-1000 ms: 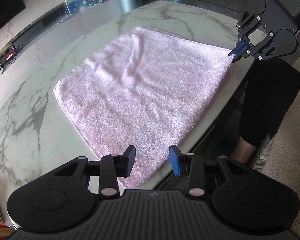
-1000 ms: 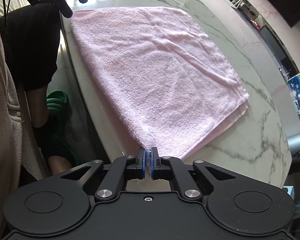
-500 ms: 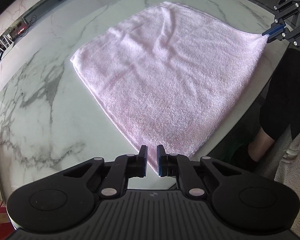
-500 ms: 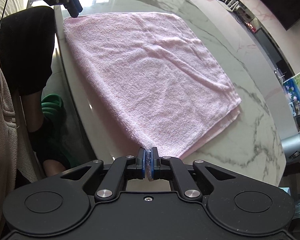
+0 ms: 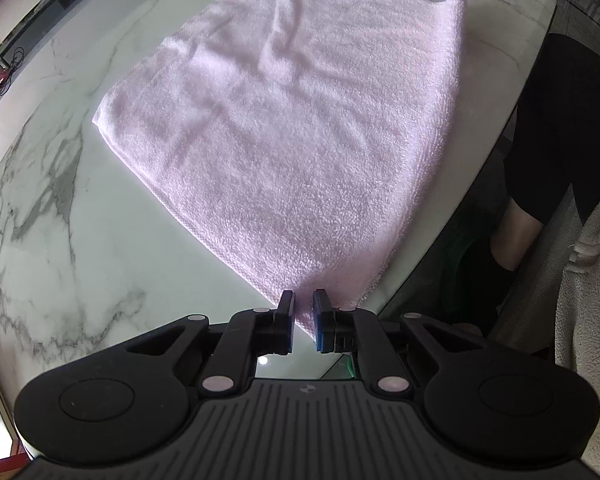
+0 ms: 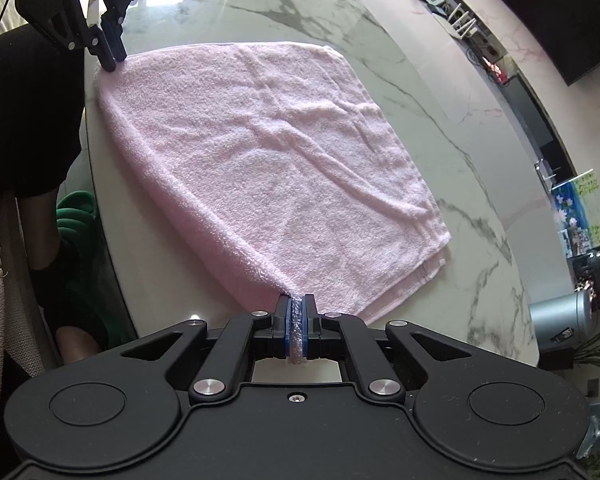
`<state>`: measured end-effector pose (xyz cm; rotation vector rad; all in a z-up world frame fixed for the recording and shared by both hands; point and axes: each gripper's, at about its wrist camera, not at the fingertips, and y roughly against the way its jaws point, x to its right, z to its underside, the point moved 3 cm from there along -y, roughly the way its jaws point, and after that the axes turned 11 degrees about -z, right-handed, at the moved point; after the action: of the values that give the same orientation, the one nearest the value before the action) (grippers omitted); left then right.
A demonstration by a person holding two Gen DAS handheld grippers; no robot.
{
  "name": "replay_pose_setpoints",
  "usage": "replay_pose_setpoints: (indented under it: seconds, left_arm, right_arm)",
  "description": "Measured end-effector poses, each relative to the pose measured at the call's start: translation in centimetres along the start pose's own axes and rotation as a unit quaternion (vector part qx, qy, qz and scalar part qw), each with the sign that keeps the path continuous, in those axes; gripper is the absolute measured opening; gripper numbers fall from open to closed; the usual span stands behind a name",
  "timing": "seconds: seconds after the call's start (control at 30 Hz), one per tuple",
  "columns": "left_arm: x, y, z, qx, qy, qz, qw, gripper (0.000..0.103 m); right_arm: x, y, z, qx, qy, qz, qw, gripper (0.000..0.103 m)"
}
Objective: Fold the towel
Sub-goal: 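Fold the towel corner with the right gripper over toward the left gripper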
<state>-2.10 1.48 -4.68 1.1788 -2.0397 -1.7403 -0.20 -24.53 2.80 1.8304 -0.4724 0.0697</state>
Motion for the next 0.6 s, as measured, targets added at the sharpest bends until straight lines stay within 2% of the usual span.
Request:
replay_pose_setpoints:
  seconds: [0.17, 0.3, 0.6]
  left_arm:
    - [-0.2, 0.0, -0.1, -0.001, -0.005, 0.01, 0.9999, 0.008]
    - [-0.3, 0.0, -0.2, -0.003, -0.014, 0.017, 0.9998, 0.008]
    - [-0.3, 0.0, -0.6, -0.006, -0.039, 0.031, 0.9987, 0.008]
  right_arm:
    - [2.2, 0.5, -3.6, 0.012, 0.033, 0.025, 0.999, 0.003]
    - [3.9, 0.9, -7.7, 0.026, 0.078, 0.044, 0.996, 0.003]
    - [6.0, 0.0, -17.6, 0.044, 0.189, 0.05, 0.98, 0.003]
